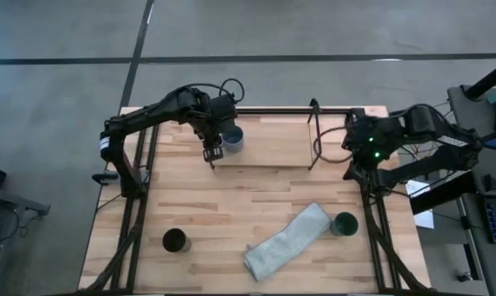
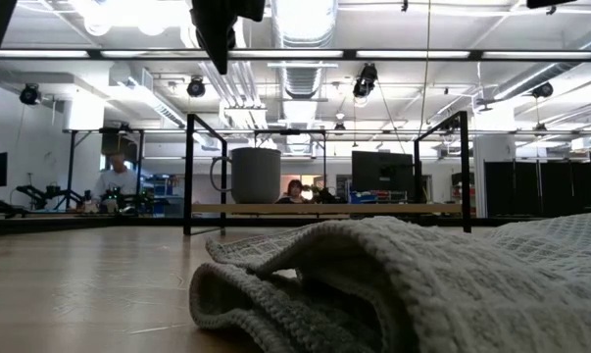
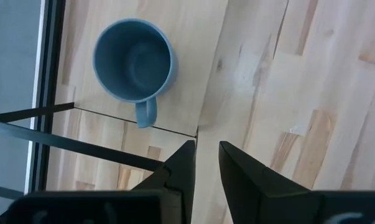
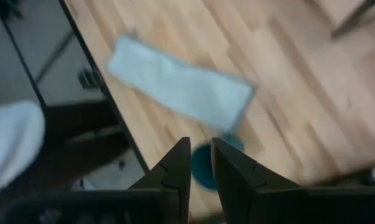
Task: Stack small to large cups/mugs on shelf
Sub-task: Put the blue cup on the shelf
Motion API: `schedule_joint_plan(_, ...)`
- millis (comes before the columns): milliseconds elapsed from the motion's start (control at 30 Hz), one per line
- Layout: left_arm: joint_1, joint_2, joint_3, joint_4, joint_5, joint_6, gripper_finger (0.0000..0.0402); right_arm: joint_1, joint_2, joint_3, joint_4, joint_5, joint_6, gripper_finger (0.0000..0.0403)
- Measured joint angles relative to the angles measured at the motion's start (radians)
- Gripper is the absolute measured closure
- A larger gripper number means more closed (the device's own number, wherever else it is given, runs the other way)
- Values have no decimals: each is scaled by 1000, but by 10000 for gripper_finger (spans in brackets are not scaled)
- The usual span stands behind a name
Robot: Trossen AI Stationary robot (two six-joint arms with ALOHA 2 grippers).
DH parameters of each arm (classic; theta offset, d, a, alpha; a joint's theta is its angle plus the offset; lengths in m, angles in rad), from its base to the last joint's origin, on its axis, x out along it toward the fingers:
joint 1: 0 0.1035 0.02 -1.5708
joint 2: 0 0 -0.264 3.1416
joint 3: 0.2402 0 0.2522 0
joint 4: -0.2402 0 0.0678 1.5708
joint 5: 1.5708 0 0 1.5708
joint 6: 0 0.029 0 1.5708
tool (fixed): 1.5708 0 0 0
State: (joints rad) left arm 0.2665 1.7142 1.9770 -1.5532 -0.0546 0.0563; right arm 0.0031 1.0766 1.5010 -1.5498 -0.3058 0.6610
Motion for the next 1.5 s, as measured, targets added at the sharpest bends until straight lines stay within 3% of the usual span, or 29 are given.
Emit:
schedule_joint_plan(367,0,-2,0,-2,0,1,344,147,45,-96,-21,-27,158,344)
schedule_joint_plan(767,0,-2,0,-6,0,2,344,317,71,-290,-17,-38,234,344)
schedule_joint_plan(1200,0,-2,0,-18,-1,3,344,326,111,-393,-13,-89,169,343)
schedule_joint_plan(1500,0,-2,0,-18,-1,3,345,326,116,-434,-10,-93,147,294)
